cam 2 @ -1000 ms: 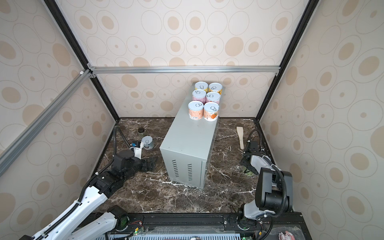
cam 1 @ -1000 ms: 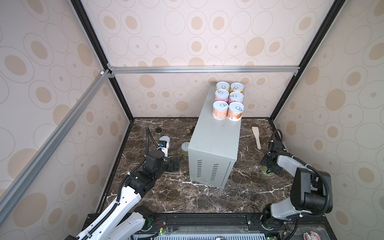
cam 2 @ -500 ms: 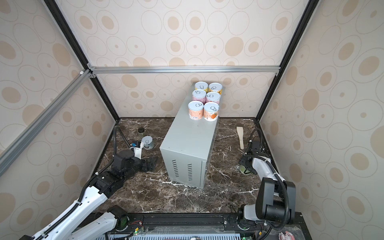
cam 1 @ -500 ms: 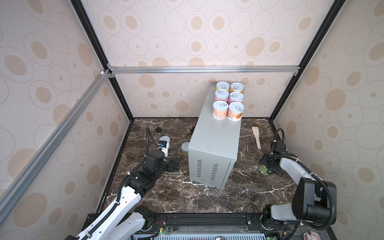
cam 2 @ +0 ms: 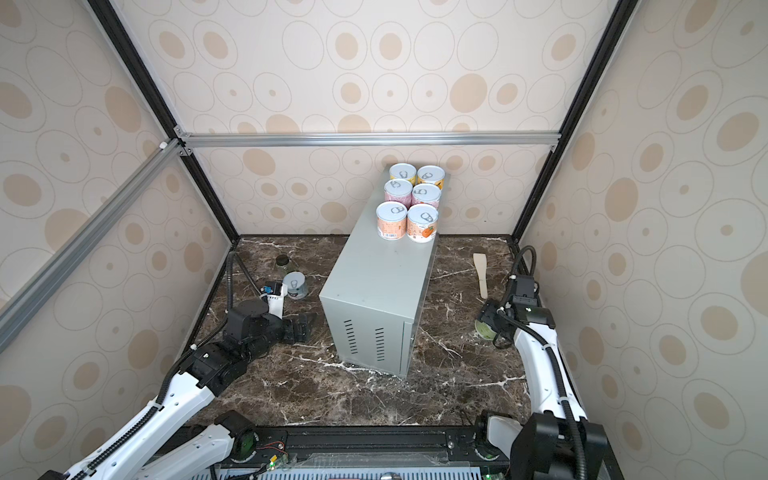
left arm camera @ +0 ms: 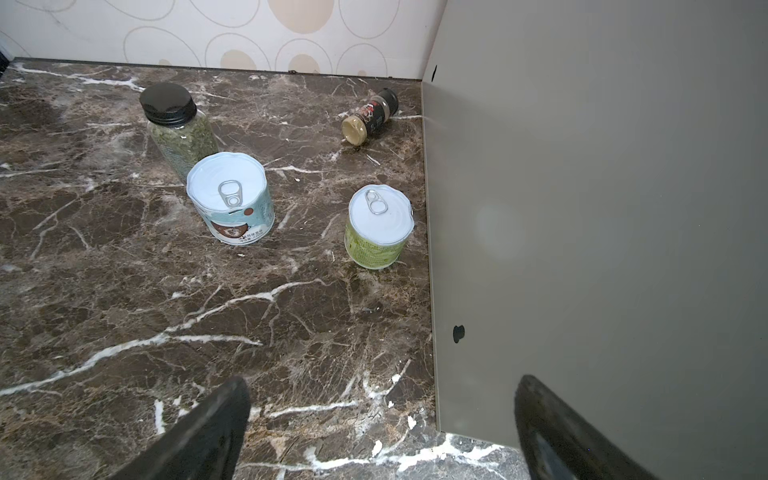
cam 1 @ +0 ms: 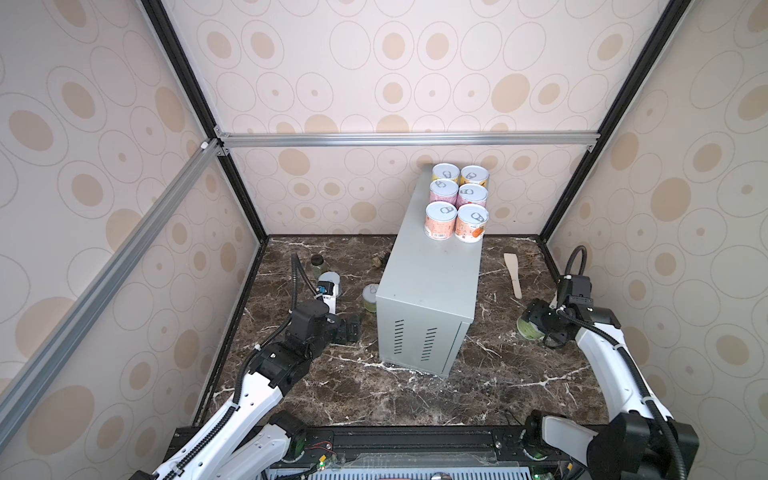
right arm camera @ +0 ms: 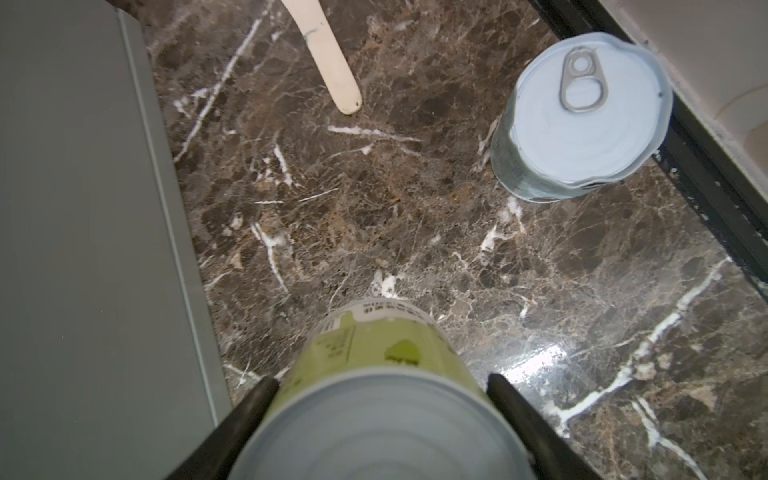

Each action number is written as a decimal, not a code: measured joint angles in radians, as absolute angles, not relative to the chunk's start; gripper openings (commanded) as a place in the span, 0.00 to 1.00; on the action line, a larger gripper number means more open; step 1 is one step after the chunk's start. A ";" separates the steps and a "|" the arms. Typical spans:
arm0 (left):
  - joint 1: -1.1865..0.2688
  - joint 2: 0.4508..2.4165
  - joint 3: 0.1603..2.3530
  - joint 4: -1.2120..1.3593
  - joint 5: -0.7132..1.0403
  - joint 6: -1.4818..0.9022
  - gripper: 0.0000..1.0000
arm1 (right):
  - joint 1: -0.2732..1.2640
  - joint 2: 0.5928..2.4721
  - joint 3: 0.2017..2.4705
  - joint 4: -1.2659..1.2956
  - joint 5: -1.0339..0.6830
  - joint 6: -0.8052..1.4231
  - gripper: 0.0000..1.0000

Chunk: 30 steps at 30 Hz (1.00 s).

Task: Place and organize the canned foods onto the counter
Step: 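Lift the green-labelled can with the right gripper up toward the box top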

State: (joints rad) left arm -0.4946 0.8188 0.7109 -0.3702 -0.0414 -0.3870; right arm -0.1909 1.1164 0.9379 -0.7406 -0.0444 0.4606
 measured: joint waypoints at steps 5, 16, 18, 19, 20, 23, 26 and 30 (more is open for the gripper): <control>-0.495 0.812 0.711 -0.367 -0.034 -0.389 0.99 | -0.191 1.036 1.026 -0.835 -0.120 0.442 0.52; -0.495 0.772 0.735 -0.395 -0.027 -0.390 0.99 | -0.133 0.987 1.311 -1.060 -0.215 0.375 0.52; -0.495 0.769 0.757 -0.407 -0.027 -0.390 0.99 | -0.115 0.981 1.353 -1.100 -0.222 0.371 0.52; -0.495 0.767 0.769 -0.411 -0.028 -0.390 0.99 | -0.103 0.978 1.380 -1.122 -0.224 0.368 0.52; -0.495 0.766 0.781 -0.416 -0.028 -0.390 0.99 | -0.091 0.976 1.405 -1.142 -0.227 0.368 0.52; -0.495 0.767 0.813 -0.431 -0.031 -0.390 0.99 | -0.047 0.972 1.483 -1.193 -0.233 0.363 0.51; -0.495 0.770 0.841 -0.443 -0.035 -0.391 0.99 | -0.009 0.968 1.560 -1.235 -0.233 0.357 0.51; -0.495 0.785 0.863 -0.445 -0.039 -0.396 0.99 | 0.041 0.972 1.661 -1.292 -0.227 0.348 0.51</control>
